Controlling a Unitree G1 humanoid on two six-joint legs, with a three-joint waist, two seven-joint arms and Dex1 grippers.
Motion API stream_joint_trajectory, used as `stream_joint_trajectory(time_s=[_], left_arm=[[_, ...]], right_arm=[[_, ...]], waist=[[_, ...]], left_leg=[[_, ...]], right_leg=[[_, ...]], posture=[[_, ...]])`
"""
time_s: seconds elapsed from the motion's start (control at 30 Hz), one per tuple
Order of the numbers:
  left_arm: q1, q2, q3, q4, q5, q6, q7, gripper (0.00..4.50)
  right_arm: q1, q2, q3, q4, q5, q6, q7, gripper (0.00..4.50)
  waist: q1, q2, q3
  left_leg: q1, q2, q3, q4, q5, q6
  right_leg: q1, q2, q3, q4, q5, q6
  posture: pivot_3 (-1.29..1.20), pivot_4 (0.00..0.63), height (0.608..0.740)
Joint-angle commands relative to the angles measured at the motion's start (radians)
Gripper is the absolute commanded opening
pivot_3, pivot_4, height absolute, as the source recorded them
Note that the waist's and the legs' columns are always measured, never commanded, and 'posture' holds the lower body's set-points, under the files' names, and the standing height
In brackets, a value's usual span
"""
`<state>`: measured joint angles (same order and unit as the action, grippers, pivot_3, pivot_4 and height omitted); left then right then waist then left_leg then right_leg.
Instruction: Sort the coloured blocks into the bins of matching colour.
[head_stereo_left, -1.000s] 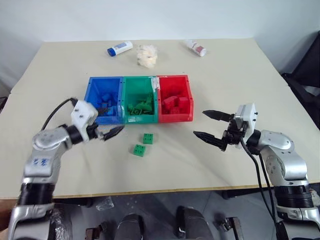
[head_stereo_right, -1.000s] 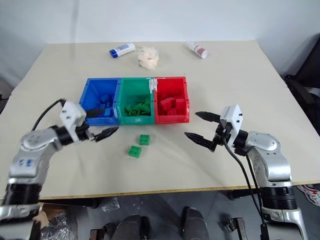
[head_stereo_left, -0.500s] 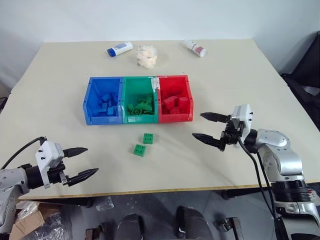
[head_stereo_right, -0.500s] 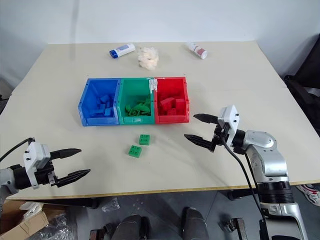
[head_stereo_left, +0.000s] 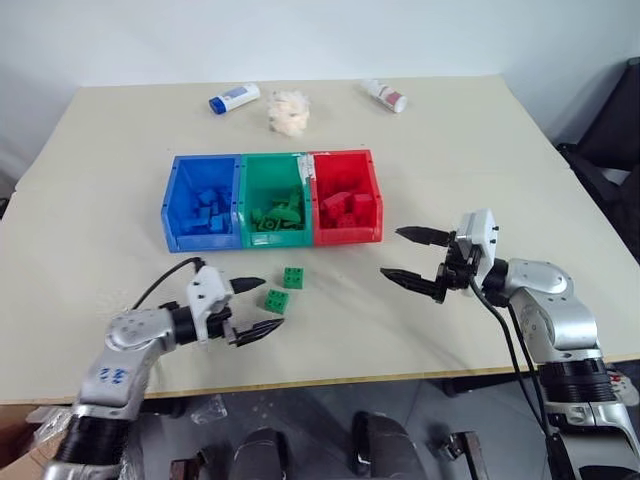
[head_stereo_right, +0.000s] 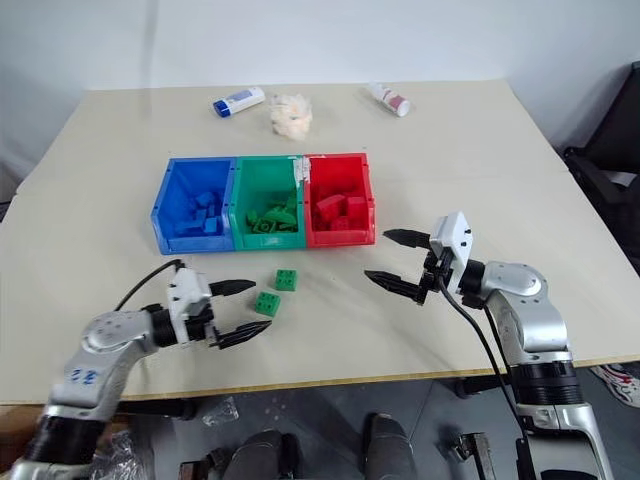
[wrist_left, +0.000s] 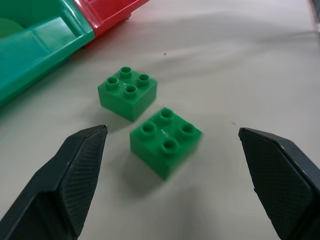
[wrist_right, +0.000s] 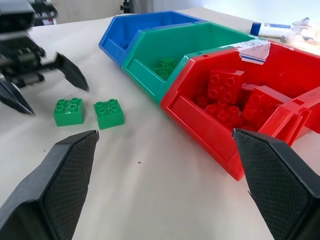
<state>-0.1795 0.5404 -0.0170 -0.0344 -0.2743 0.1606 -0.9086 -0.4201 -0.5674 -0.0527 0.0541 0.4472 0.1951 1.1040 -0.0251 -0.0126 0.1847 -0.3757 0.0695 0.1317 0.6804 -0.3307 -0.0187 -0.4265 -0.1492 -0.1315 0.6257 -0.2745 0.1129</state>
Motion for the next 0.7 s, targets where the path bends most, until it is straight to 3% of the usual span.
stream_joint_trajectory(time_s=[0.03,0.23,0.27,0.47,0.7], left_arm=[[-0.007,-0.011,-0.017,0.047,0.014,-0.075,-0.024,4.07],[-0.026,-0.007,-0.020,0.067,-0.001,-0.032,-0.043,2.23],[-0.031,-0.006,-0.020,0.070,-0.005,-0.033,-0.052,2.10],[-0.089,-0.018,0.007,0.041,-0.018,-0.003,-0.028,2.10],[-0.314,-0.069,0.052,0.098,-0.022,0.022,0.076,2.10]], right_arm=[[0.012,-0.010,-0.031,-0.052,0.009,-0.017,-0.017,4.50],[0.048,-0.020,-0.050,-0.084,0.017,-0.016,-0.035,4.50],[0.051,-0.020,-0.051,-0.086,0.016,-0.016,-0.036,4.50],[0.055,-0.016,-0.057,-0.091,0.014,-0.016,-0.048,4.50],[0.067,-0.012,-0.066,-0.099,0.014,-0.027,-0.065,4.50]], waist=[[0.000,0.000,0.000],[0.000,0.000,0.000],[0.000,0.000,0.000],[0.000,0.000,0.000],[0.023,0.000,0.000]], left_leg=[[0.000,0.000,0.000,0.000,0.000,0.000],[0.000,0.000,0.000,0.000,0.000,0.001],[0.000,0.000,0.000,0.000,0.000,0.001],[0.000,0.000,0.000,0.001,0.000,0.001],[0.000,0.000,0.000,0.002,0.000,0.001]], right_leg=[[0.000,0.000,0.000,0.000,0.000,0.000],[0.000,0.000,0.001,0.000,0.000,0.000],[0.000,0.000,0.001,0.000,0.000,0.000],[0.000,0.000,0.001,0.000,0.000,0.000],[0.000,0.000,0.001,0.000,0.001,0.002]], posture=[[0.00,0.150,0.740],[0.00,0.150,0.740],[0.00,0.150,0.740],[0.00,0.150,0.740],[0.00,0.150,0.740]])
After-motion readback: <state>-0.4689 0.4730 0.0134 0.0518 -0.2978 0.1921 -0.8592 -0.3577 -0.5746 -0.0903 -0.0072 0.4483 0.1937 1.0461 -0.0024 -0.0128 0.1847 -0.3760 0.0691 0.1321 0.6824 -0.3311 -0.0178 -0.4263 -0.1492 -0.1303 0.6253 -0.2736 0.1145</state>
